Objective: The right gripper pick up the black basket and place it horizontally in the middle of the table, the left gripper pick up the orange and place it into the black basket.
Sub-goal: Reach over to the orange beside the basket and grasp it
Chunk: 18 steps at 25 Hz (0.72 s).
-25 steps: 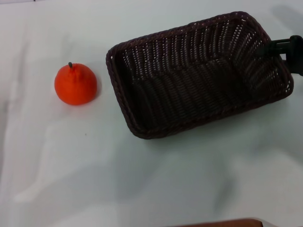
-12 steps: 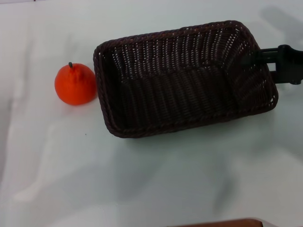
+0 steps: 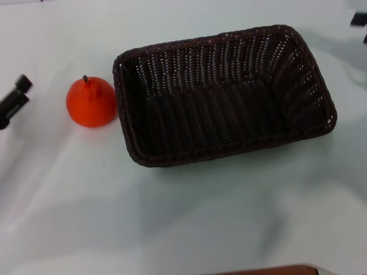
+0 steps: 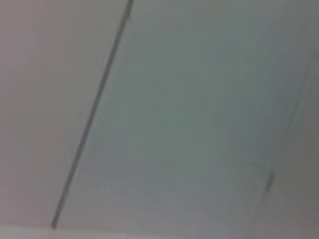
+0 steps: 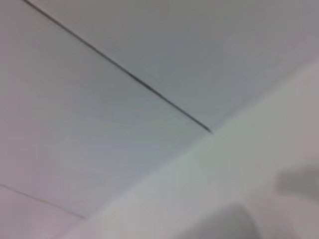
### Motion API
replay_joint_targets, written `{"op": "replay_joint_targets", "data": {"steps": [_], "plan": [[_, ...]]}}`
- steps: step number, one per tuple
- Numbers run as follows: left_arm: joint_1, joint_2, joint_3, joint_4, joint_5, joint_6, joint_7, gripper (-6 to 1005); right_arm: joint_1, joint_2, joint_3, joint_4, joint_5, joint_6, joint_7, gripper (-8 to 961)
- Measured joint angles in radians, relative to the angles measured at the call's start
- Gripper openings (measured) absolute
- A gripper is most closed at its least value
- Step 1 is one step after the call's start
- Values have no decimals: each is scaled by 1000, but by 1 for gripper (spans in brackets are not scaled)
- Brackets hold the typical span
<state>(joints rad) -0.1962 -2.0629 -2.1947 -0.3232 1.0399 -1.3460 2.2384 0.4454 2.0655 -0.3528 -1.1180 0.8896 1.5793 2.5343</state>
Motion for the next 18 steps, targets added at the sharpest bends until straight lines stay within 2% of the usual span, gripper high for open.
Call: {"op": "replay_joint_targets", "data": {"steps": [2,5,13,18], "plan": [[-12,3,19,2,36,28,-13,873,0,-5,16,29,65,-7,-53,727],[-36,-8,25,1,95,75,-20,870,3,-7,18,55,131,-14,-110,727],[-115,-33,30,3,231,159,-60,861,25,-8,7,102,180,-45,-162,726],[-139,-34,51,0,269,178,-95,778,31,-9,10,108,195,-51,-164,727]]}}
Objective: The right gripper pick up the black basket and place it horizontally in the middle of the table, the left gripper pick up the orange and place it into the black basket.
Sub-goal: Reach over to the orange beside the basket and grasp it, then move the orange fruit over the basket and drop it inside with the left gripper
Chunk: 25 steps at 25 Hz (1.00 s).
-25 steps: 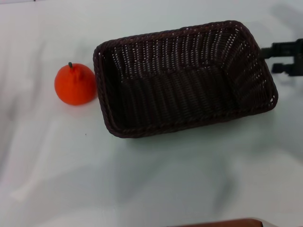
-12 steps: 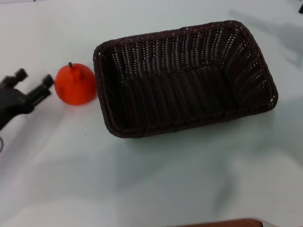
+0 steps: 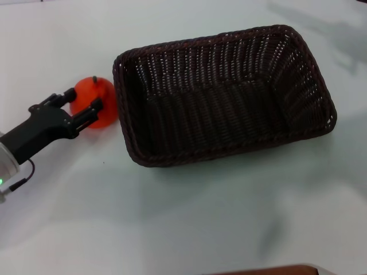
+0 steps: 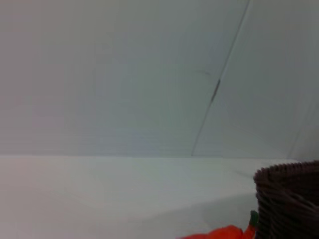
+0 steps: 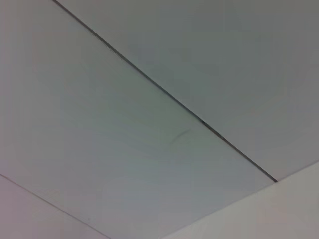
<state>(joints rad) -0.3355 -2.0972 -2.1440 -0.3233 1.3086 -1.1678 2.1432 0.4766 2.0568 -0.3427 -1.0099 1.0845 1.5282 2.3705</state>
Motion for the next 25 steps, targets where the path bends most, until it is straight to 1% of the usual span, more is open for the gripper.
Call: {"op": "replay_joint_targets", "data": {"steps": [4,7,8,13,18,22,25], "plan": [[-14,3,10,0,22,31,-38,692,2,-3,0,15,27,0,-17,724],[-19,-1,9,-4,23,62,-72,622,4,-10,3,39,50,0,-37,720],[-17,-3,5,-9,21,67,-75,599,4,-11,3,44,53,-1,-42,719],[16,-33,-43,-63,16,75,-74,486,1,-13,6,61,61,-19,-67,716],[23,-42,-75,-72,14,68,-72,375,-3,-13,6,79,66,-36,-84,716],[47,-60,-139,-116,12,28,-70,293,-5,-12,7,85,79,-42,-98,716],[59,-64,-223,-127,9,-73,-70,239,-6,-12,7,85,91,-44,-107,716]]}}
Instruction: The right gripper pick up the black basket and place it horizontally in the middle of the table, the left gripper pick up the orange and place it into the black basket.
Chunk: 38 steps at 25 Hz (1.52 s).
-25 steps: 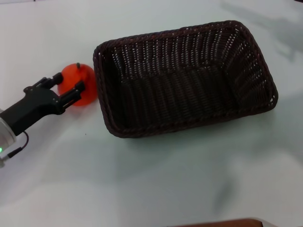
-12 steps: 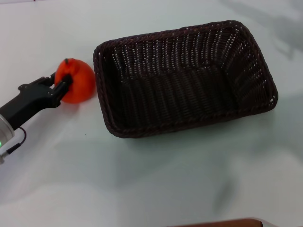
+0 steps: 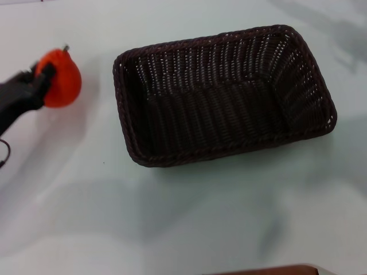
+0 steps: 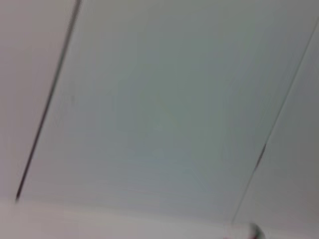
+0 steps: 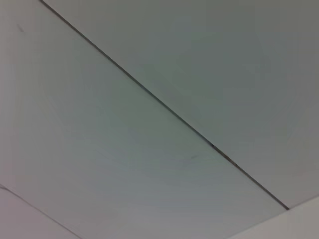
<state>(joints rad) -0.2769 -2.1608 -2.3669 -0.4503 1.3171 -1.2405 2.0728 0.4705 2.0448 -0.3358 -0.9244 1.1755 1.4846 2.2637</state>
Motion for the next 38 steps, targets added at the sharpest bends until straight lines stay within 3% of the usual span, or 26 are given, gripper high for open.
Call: {"op": "replay_joint_targets", "data": {"steps": [5,12,21,27,30,35,38], "plan": [[-3,-1,-113,1,-9,-260,-9,184,-2,3,1,3,33,-18,-13,716],[-96,-9,-78,104,-41,-462,-17,128,-8,1,2,40,97,-19,-41,716],[-262,-15,33,321,-30,-346,97,90,-11,11,-1,80,142,-3,-107,716],[-258,-14,54,355,-31,-301,177,131,-11,12,-1,133,201,0,-195,716],[-243,-14,53,358,-31,-297,213,368,-11,13,9,163,249,-6,-255,716],[-194,-12,25,345,-46,-298,272,537,-14,16,15,233,362,-6,-420,716],[-144,-12,-58,324,-87,-320,286,668,-14,16,15,272,418,-7,-539,716]]}}
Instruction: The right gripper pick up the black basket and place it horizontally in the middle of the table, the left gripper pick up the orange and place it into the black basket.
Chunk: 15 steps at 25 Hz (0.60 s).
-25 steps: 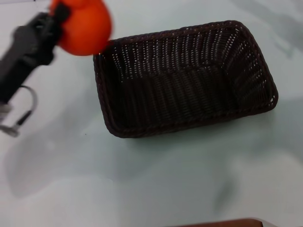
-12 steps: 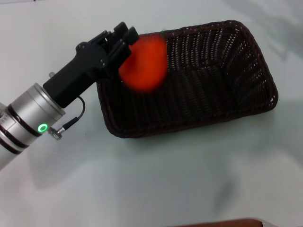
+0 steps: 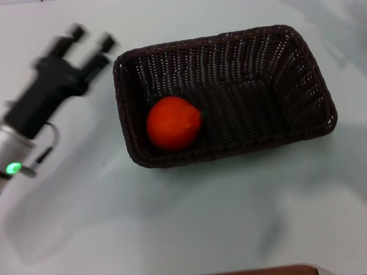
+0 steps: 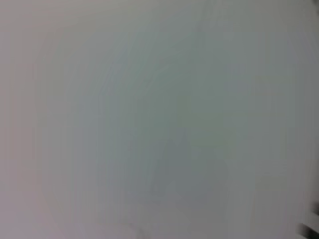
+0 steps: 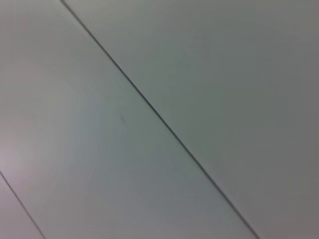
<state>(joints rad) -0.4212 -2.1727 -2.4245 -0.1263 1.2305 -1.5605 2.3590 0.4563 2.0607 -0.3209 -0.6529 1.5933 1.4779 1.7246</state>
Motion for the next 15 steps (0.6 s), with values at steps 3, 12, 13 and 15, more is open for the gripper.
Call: {"op": "replay_joint_targets", "data": {"steps": [3,12,13,15], "plan": [[40,3,-96,-25,-27,-3,2,813,0,2,0,51,57,1,-104,716],[129,5,-330,-80,-31,-5,74,860,0,18,21,130,154,3,-309,716],[142,3,-374,-75,-31,-2,92,865,-1,18,29,130,168,5,-320,716],[148,3,-389,-73,-31,2,107,865,-4,16,47,129,185,9,-341,716]]}}
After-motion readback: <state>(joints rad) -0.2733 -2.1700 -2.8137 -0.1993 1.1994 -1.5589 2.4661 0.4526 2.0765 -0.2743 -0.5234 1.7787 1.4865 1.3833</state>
